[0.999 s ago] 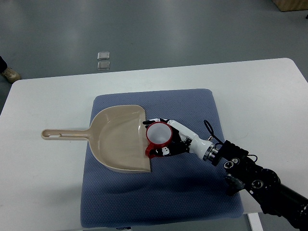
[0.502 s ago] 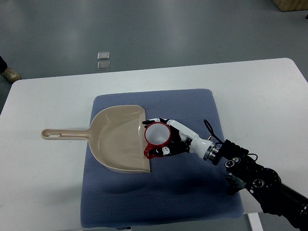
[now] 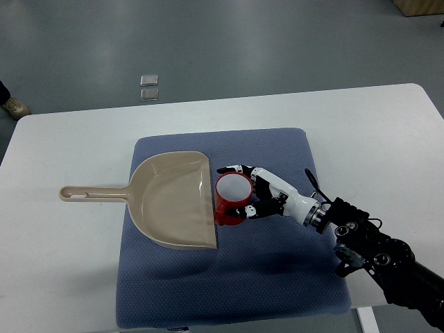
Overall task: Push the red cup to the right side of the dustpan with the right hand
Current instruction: 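Release the red cup and pull the right hand back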
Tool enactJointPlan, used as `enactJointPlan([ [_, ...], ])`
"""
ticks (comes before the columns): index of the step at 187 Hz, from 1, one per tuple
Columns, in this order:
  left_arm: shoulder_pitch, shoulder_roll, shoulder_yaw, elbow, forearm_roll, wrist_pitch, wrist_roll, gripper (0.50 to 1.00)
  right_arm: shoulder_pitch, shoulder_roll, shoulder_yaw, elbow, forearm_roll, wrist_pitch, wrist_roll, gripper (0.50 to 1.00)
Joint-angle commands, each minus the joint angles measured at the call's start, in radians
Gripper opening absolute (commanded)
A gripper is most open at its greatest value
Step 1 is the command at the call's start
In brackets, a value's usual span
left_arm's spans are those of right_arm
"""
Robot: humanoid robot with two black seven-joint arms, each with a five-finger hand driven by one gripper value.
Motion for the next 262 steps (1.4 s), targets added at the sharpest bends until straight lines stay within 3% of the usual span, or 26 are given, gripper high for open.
enactJointPlan([
  [1, 0.0, 0.0, 0.0, 0.0, 0.0, 0.0, 0.0, 1.0, 0.0, -0.018, 0.006, -0.004, 0.0, 0.007, 0.0, 0.903],
  [215, 0.0, 0.0, 0.0, 0.0, 0.0, 0.0, 0.0, 1.0, 0.002, -0.101, 0.036, -0.054, 0.001, 0.026, 0.0, 0.903],
  [262, 0.0, 0.0, 0.0, 0.0, 0.0, 0.0, 0.0, 1.0, 0.003, -0.119, 0.126, -0.064, 0.003, 0.073, 0.0, 0.903],
])
